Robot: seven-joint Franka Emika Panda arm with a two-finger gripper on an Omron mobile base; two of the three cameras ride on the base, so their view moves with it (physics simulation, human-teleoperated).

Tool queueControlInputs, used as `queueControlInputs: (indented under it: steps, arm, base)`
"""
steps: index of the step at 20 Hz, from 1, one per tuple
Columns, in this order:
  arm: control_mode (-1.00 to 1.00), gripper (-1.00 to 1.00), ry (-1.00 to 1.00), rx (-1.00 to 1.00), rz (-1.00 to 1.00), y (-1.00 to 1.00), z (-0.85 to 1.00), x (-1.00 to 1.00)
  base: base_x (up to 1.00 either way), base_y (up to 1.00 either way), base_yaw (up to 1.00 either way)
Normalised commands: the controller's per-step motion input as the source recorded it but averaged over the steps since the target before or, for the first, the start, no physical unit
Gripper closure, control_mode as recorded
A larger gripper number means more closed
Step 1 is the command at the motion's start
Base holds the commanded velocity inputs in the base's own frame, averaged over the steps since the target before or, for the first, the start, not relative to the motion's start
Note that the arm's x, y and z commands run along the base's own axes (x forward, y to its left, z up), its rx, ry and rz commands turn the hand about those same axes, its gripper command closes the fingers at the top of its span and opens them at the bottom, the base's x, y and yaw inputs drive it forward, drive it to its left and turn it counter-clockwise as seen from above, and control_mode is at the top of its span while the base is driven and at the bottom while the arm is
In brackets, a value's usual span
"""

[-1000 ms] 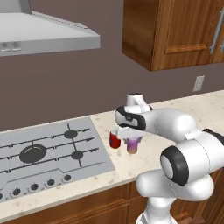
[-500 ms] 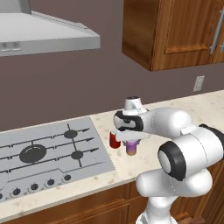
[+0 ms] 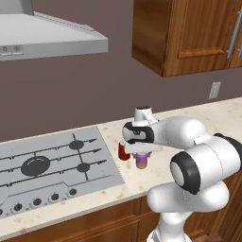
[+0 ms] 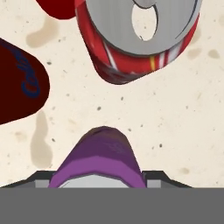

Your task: Four empty soda cans are scattered around the kitchen. Gather all the cans and cluster them next to the stove for recycling.

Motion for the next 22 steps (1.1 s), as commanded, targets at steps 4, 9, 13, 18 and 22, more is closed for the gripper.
queueControlInputs:
  steps: [4,9,13,18,22]
  arm:
    - [-1.00,1.00,-0.01,0.00,-0.03,0.00,-0.15,0.03]
    - [-1.00,1.00,0.00,0.00,-0.03,0.00,-0.02,0.00]
    - [-1.00,-1.00,0.01,0.00,-0.03,0.00,0.00,-0.02]
    - [-1.00,-1.00,-0.02,0.00,0.00,-0.04,0.00,-0.04]
    - [-1.00,-1.00,-0.04,0.00,0.00,-0.14,0.06,-0.15]
  base:
    - [0.00,0.00,0.00]
    - [0.00,0.00,0.00]
    - [0.00,0.00,0.00]
    - [0.00,0.00,0.00]
    - [0.00,0.00,0.00]
